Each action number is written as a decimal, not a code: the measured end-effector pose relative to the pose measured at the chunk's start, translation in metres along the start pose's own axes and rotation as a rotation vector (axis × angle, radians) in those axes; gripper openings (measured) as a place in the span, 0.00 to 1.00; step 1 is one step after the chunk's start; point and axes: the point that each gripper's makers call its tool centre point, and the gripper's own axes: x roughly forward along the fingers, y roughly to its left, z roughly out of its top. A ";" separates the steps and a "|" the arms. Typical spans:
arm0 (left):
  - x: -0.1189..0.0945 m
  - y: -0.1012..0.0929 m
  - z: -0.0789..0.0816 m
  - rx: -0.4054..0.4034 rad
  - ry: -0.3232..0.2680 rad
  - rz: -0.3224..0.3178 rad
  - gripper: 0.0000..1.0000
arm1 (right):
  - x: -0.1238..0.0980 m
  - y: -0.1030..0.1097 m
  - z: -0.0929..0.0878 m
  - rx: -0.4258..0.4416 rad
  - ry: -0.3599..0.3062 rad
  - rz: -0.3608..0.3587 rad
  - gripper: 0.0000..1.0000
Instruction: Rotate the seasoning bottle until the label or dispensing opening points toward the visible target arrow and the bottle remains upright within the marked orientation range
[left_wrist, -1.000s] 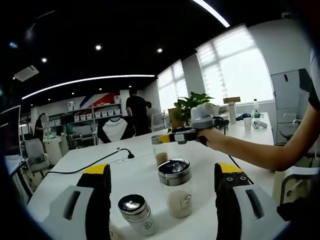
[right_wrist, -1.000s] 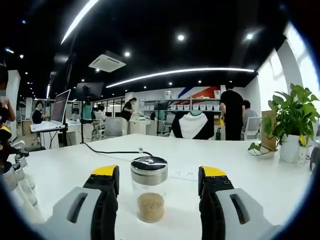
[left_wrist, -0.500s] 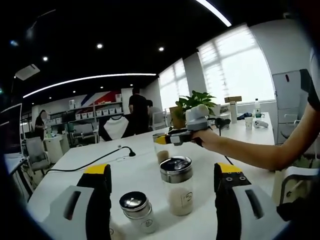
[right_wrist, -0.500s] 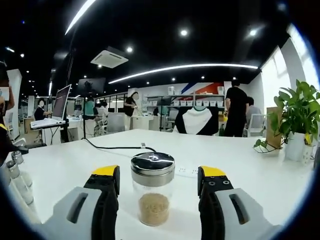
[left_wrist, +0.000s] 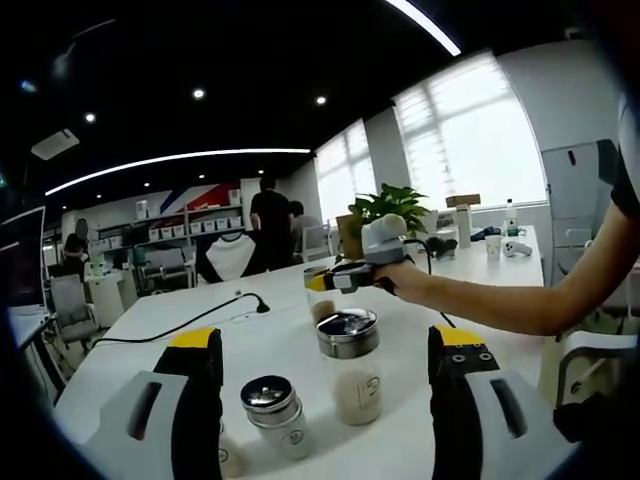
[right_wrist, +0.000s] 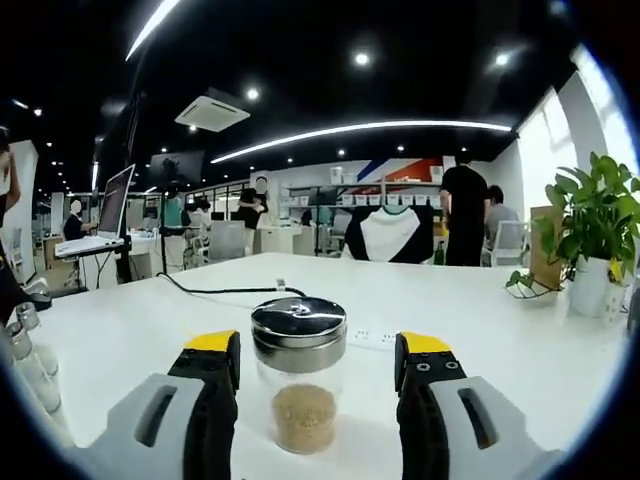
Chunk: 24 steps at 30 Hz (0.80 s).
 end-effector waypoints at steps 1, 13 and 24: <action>-0.001 -0.001 0.000 0.000 -0.001 -0.004 0.90 | 0.002 0.000 -0.001 -0.006 -0.003 0.003 0.58; -0.002 -0.005 0.000 0.006 0.011 -0.021 0.91 | 0.010 0.008 0.000 -0.003 -0.020 0.038 0.46; -0.002 -0.004 0.000 -0.004 0.005 -0.015 0.88 | 0.009 0.008 0.000 -0.004 -0.034 0.035 0.37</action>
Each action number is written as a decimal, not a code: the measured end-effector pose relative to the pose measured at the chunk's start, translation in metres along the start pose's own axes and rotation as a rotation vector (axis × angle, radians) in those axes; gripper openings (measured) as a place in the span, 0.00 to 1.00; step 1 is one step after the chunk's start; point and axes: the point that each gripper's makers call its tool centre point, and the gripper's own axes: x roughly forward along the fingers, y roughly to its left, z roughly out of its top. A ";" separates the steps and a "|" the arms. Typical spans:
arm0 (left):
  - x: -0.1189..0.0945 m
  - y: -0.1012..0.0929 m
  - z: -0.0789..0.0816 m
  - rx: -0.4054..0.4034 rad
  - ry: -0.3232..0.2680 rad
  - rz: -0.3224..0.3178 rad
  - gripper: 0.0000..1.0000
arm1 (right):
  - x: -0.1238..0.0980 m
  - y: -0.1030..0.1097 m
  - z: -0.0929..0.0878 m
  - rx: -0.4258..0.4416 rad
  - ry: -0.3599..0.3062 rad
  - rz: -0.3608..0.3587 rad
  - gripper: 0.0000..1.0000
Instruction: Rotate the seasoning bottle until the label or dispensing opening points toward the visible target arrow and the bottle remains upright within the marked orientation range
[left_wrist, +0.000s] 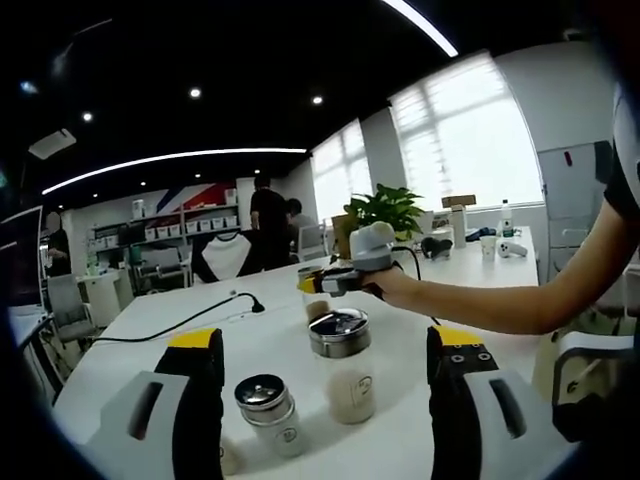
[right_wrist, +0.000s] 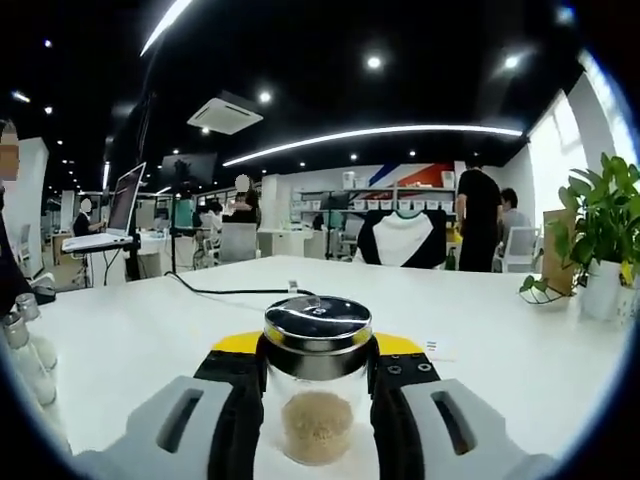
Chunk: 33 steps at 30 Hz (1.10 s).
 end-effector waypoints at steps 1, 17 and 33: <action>-0.001 0.000 -0.001 0.000 0.003 0.002 0.89 | 0.000 0.000 0.000 0.003 -0.002 -0.003 0.37; -0.003 0.002 -0.006 -0.016 0.018 0.002 0.88 | -0.035 0.002 0.023 -0.028 -0.065 0.000 0.37; -0.001 -0.013 -0.005 -0.025 0.015 -0.042 0.87 | -0.086 0.011 0.035 -0.012 -0.082 0.029 0.37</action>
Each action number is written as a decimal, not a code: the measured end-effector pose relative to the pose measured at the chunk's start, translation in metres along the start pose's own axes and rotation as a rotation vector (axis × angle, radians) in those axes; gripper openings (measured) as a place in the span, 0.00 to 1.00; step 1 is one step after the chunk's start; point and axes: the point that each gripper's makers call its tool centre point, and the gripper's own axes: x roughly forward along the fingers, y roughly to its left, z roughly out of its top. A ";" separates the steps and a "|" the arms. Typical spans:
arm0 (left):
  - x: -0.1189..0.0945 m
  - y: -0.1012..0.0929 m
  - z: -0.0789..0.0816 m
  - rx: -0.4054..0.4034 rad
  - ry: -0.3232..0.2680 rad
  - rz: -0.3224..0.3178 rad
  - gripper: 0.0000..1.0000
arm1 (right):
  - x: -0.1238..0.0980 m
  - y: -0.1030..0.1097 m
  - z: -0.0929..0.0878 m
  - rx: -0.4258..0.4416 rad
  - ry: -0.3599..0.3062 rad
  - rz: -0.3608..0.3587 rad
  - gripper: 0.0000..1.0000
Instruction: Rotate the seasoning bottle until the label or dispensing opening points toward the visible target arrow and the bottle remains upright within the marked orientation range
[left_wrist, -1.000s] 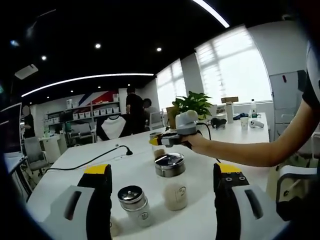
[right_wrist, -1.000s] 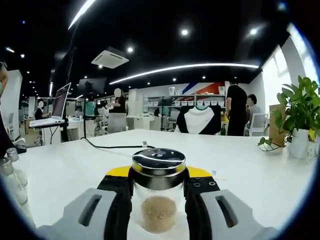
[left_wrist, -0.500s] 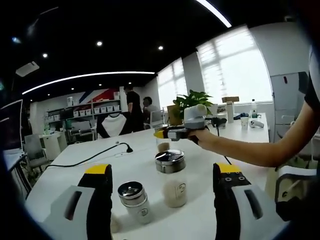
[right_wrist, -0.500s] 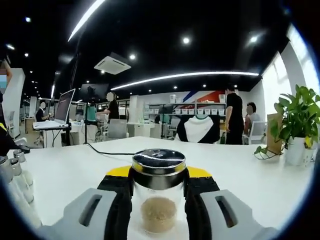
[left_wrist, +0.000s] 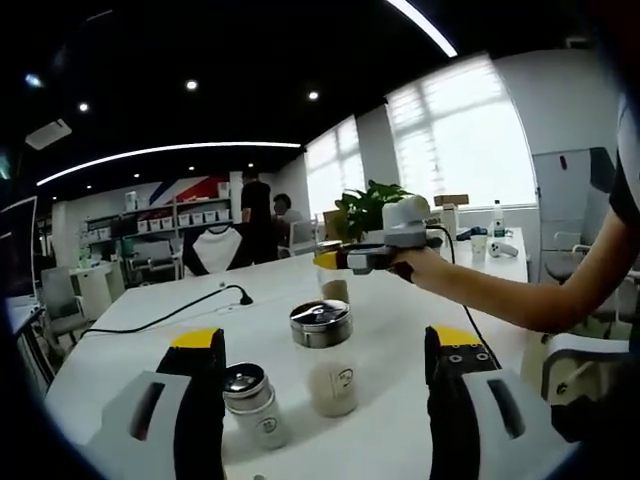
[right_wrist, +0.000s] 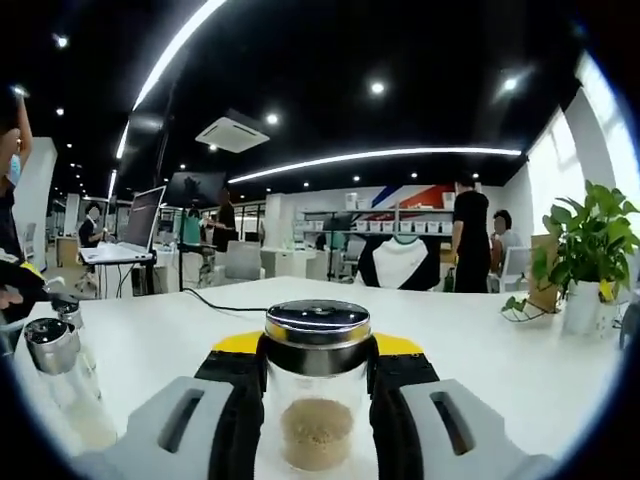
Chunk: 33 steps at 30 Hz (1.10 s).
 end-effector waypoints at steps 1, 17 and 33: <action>0.000 0.000 0.000 0.000 -0.001 0.000 0.87 | -0.003 0.003 0.001 -0.005 -0.001 0.008 0.37; -0.001 -0.009 0.006 -0.016 -0.027 -0.031 0.86 | -0.040 0.022 0.019 -0.021 -0.043 0.037 0.37; -0.010 -0.015 0.000 -0.019 -0.017 -0.039 0.85 | -0.068 0.058 0.019 0.002 -0.040 0.121 0.37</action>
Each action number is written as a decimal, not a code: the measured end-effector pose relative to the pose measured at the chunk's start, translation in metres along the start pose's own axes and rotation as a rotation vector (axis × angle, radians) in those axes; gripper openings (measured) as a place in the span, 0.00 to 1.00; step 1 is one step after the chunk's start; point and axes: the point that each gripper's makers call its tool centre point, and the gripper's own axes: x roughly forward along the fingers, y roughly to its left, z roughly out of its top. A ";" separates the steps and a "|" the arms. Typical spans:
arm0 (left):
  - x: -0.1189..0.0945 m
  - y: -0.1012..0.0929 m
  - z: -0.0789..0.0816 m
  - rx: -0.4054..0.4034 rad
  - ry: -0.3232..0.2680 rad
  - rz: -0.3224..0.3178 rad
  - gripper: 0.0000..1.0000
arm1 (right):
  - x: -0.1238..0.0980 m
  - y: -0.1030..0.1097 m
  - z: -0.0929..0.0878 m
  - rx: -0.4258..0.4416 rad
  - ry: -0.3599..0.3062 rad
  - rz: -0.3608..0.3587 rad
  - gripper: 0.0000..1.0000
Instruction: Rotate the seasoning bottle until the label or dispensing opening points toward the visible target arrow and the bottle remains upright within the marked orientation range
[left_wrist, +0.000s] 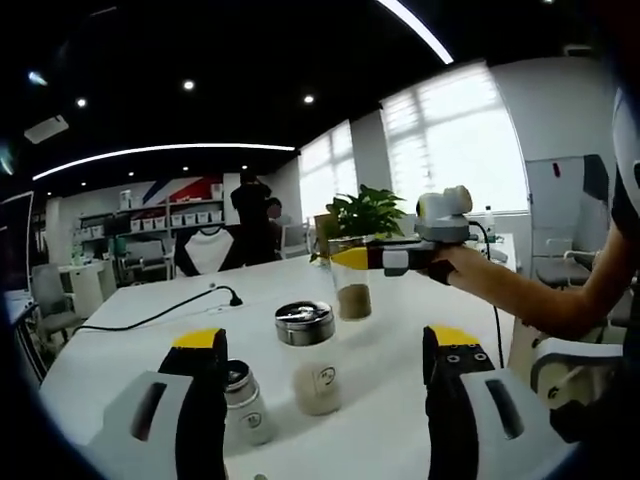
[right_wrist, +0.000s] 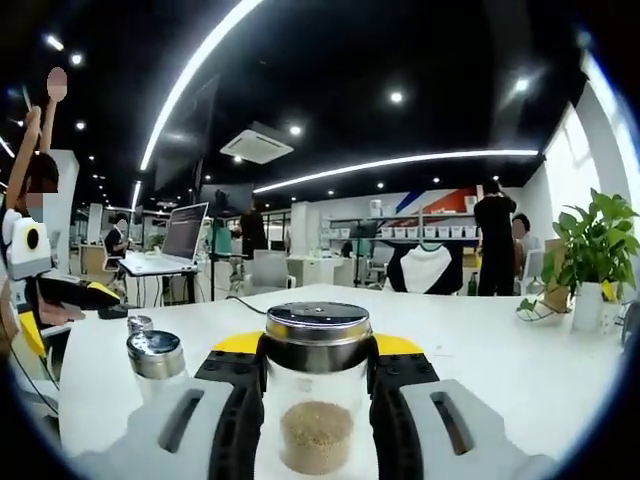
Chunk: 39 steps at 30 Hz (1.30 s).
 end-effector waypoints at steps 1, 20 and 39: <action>0.000 -0.001 0.000 -0.001 0.001 -0.001 0.85 | -0.001 0.000 0.001 0.001 -0.002 0.000 0.37; 0.002 -0.012 -0.004 -0.003 0.001 -0.012 0.84 | -0.020 0.028 0.005 0.003 -0.010 0.058 0.37; -0.002 -0.024 -0.008 0.000 -0.004 -0.017 0.84 | -0.038 0.050 0.010 -0.039 -0.031 0.114 0.37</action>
